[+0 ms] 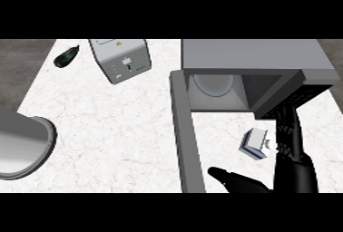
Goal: Pick up the milk, place it into the microwave and close the microwave
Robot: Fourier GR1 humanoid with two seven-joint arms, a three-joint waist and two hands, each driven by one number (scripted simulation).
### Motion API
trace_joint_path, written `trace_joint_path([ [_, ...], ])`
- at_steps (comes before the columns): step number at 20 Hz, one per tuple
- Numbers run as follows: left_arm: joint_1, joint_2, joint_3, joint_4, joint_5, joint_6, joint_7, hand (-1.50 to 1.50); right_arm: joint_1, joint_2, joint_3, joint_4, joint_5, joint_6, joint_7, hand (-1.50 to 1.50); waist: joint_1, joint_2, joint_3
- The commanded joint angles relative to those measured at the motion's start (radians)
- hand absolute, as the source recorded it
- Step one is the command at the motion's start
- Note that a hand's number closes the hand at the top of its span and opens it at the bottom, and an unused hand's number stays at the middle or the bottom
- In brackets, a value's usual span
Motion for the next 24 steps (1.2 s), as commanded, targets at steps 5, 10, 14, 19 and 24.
trace_joint_path([
  [5,0.026,0.012,0.097,-0.075,0.101,-0.027,0.052,-1.50,0.022,0.006,-0.107,0.178,-0.143,-0.009,-0.192,-1.50,-0.001,0.001,0.000],
  [10,0.047,-0.026,0.113,0.034,0.086,-0.113,-0.057,-1.50,0.065,0.001,-0.159,0.258,-0.181,-0.016,-0.283,-1.50,-0.003,0.000,0.000],
  [14,0.132,-0.022,0.172,-0.057,0.172,-0.159,-0.027,-1.50,0.049,-0.009,-0.248,0.377,-0.268,0.005,-0.374,-1.50,0.005,-0.001,0.000],
  [19,0.091,0.011,0.218,-0.049,0.226,-0.155,0.021,-1.50,0.022,-0.039,-0.341,0.498,-0.333,0.042,-0.462,-1.50,0.002,0.001,0.001],
  [24,0.120,-0.036,0.150,-0.052,0.148,-0.153,-0.009,-1.50,0.049,-0.033,-0.365,0.592,-0.372,0.086,-0.570,-1.50,0.000,0.000,0.000],
])
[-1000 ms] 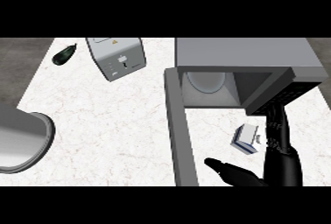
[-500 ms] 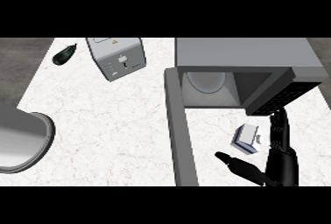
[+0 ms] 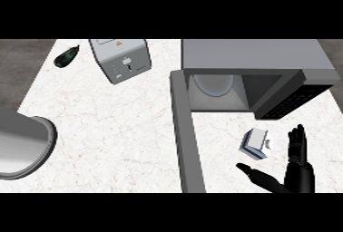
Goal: Pick up the milk, place it into the microwave and close the microwave
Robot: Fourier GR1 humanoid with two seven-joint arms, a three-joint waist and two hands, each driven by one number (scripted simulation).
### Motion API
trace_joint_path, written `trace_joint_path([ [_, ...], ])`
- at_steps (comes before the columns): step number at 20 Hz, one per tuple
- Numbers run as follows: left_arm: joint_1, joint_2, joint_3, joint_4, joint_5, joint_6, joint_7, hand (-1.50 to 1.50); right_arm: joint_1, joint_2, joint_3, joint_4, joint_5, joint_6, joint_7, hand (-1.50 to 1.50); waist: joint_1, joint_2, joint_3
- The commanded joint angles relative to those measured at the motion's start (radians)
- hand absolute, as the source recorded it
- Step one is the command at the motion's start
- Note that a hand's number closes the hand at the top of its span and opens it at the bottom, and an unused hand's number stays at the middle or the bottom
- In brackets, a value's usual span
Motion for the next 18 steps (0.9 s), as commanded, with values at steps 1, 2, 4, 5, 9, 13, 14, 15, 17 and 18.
trace_joint_path([
  [1,0.032,0.003,0.059,-0.086,0.106,-0.031,0.026,-1.50,-0.037,0.010,-0.020,0.123,-0.024,0.031,-0.087,-1.50,0.004,0.000,0.000],
  [2,0.062,-0.017,0.040,-0.086,0.096,-0.044,0.007,-1.50,-0.069,-0.033,-0.107,0.210,-0.108,0.095,-0.129,-1.50,0.008,0.000,0.000],
  [4,0.050,-0.017,0.032,-0.105,0.087,-0.020,0.016,-1.50,-0.046,-0.020,-0.084,0.211,-0.086,0.097,-0.179,-1.50,0.003,0.000,0.000],
  [5,0.027,-0.009,0.046,-0.149,0.115,0.004,0.093,-1.50,-0.057,-0.019,-0.079,0.183,-0.068,0.070,-0.130,-1.50,0.001,0.000,0.000],
  [9,-0.020,0.005,0.071,-0.042,0.118,-0.028,0.037,-1.50,-0.140,-0.004,-0.079,0.338,-0.042,0.065,-0.205,-1.50,0.002,0.000,0.000],
  [13,0.047,-0.017,0.002,-0.104,0.087,-0.018,0.035,-1.50,-0.204,-0.026,-0.149,0.513,-0.071,0.084,-0.315,-1.50,0.004,0.001,0.000],
  [14,0.050,-0.017,0.040,-0.097,0.100,-0.036,0.015,-1.50,-0.247,-0.053,-0.209,0.597,-0.117,0.119,-0.371,-1.50,0.008,0.001,0.000],
  [15,0.018,-0.006,0.063,-0.090,0.111,-0.026,0.049,-1.50,-0.237,-0.041,-0.183,0.585,-0.092,0.101,-0.356,-1.50,0.003,0.001,0.000],
  [17,0.010,-0.005,0.079,-0.016,0.105,-0.077,-0.017,-1.50,-0.240,-0.026,-0.201,0.652,-0.093,0.088,-0.439,-1.50,0.004,0.001,0.000],
  [18,0.000,-0.017,0.053,-0.058,0.082,-0.040,0.049,-1.50,-0.281,-0.046,-0.195,0.626,-0.090,0.082,-0.362,-1.50,0.001,0.001,0.000],
])
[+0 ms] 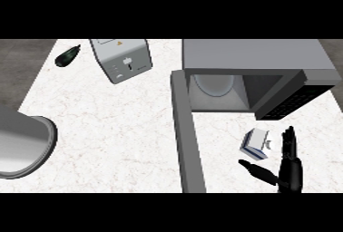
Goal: Pick up the milk, place it into the microwave and close the microwave
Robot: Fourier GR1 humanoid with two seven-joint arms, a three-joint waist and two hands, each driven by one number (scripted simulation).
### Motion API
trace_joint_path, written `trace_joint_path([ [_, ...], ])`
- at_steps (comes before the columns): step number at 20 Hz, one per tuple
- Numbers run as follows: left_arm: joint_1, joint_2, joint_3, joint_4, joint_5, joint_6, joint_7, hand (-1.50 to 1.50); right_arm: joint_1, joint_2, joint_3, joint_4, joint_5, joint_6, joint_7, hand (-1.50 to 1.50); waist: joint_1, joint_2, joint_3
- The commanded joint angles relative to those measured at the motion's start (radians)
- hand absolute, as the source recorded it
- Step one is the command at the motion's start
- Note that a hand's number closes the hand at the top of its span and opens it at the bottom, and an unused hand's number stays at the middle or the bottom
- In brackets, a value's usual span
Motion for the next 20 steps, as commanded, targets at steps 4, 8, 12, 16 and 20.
trace_joint_path([
  [4,0.080,-0.010,-0.009,-0.056,0.064,-0.019,-0.068,-1.50,-0.114,-0.060,-0.067,0.221,-0.024,0.053,-0.106,-1.50,0.006,-0.001,0.000],
  [8,0.038,-0.010,0.041,-0.047,0.102,-0.052,-0.011,-1.50,-0.206,-0.043,-0.095,0.422,-0.020,0.059,-0.251,1.50,0.007,0.002,0.001],
  [12,-0.035,0.005,0.030,-0.042,0.076,-0.009,0.034,-1.50,-0.229,-0.041,-0.051,0.407,0.013,0.092,-0.271,1.50,-0.001,0.002,0.000],
  [16,0.065,-0.010,0.017,-0.114,0.112,-0.025,0.022,-1.50,-0.279,-0.055,-0.093,0.474,0.026,0.003,-0.362,1.50,0.013,0.001,0.001],
  [20,0.093,-0.010,0.027,-0.065,0.093,-0.034,-0.048,-1.50,-0.212,-0.029,-0.058,0.372,0.012,0.097,-0.359,1.50,0.002,-0.003,-0.001],
])
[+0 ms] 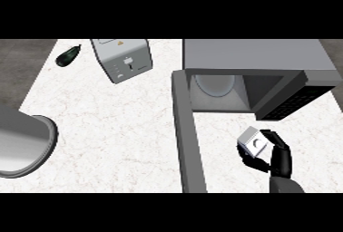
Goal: Pick up the milk, place it into the microwave and close the microwave
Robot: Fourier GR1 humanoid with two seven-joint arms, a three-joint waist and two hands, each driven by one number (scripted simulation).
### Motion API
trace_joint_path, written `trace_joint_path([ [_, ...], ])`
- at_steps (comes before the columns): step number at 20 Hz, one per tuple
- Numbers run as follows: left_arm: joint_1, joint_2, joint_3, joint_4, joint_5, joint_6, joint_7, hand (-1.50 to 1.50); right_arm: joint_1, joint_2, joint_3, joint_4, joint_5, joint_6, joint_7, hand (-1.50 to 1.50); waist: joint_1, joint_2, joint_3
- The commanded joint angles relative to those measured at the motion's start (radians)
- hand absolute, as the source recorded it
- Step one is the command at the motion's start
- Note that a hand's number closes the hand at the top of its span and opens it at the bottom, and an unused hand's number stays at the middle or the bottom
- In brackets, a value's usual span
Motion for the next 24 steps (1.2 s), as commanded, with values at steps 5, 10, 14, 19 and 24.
trace_joint_path([
  [5,-0.010,0.008,0.010,-0.045,0.063,-0.003,-0.002,-1.50,-0.115,-0.077,0.096,0.048,0.061,0.228,-0.041,1.50,0.016,0.004,0.003],
  [10,-0.029,0.039,0.035,-0.039,0.094,0.005,0.035,-1.50,-0.135,-0.069,0.147,0.022,0.066,0.361,-0.030,1.50,0.000,0.000,0.002],
  [14,-0.001,-0.010,-0.008,-0.092,0.061,0.025,0.042,-1.50,-0.138,-0.024,0.165,-0.078,0.028,0.411,0.056,1.50,-0.008,-0.003,0.001],
  [19,0.028,0.037,0.134,-0.019,0.162,-0.031,0.018,-1.50,-0.069,0.017,0.243,-0.350,0.063,0.307,0.237,1.50,-0.016,-0.008,-0.001],
  [24,-0.007,0.066,0.158,-0.021,0.212,-0.027,0.075,-1.50,-0.058,0.029,0.250,-0.531,0.055,0.255,0.411,1.50,-0.015,-0.005,0.000],
])
